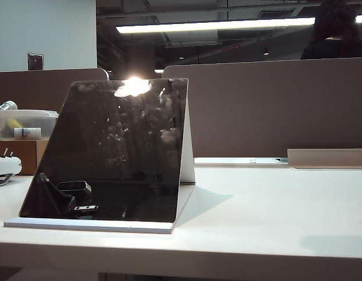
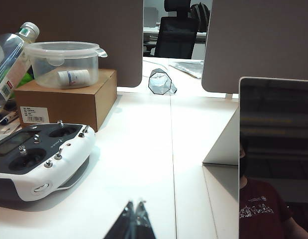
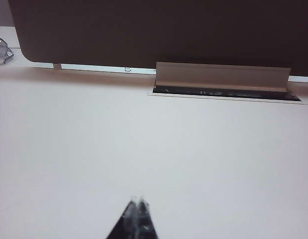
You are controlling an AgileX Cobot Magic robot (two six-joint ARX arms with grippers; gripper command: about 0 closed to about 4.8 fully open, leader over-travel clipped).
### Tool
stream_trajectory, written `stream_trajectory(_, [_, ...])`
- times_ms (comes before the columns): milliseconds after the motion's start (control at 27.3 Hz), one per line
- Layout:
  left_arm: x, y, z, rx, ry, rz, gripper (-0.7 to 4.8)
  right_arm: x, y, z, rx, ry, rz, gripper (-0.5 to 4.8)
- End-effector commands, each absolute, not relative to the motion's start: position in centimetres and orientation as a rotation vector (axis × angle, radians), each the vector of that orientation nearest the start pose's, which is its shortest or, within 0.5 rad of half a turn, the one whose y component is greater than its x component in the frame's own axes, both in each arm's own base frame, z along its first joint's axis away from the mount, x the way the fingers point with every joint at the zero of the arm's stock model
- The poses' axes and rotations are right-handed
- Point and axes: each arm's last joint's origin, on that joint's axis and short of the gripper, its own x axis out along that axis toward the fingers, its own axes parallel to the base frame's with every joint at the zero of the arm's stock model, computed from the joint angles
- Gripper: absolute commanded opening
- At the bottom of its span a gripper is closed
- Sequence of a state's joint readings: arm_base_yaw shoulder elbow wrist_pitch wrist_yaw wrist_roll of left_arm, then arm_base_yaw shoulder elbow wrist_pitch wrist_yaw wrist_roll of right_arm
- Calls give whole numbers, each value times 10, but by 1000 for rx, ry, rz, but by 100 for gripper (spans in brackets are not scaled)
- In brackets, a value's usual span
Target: Push the center of the mirror on the table forward to move it for a short distance.
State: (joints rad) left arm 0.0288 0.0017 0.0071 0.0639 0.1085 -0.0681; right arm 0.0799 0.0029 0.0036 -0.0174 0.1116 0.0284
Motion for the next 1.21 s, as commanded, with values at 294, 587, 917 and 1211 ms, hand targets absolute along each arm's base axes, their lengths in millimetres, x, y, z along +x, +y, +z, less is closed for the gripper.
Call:
stream_trajectory(294, [97,0,173,-58,-76,-86,-5,98,5,163,28,7,-32,-5])
stream_trajectory(587, [97,-1,174,-57,-87,-94,-5,97,11,163,28,8,29,-5])
stream_trajectory(917, [96,-1,180,-193,-142,-130,-5,88,43,163,27,13,370,-5])
stream_trajectory(1211, [92,-8,192,-523,-167,-426,-5,70,68,163,25,17,690,-5])
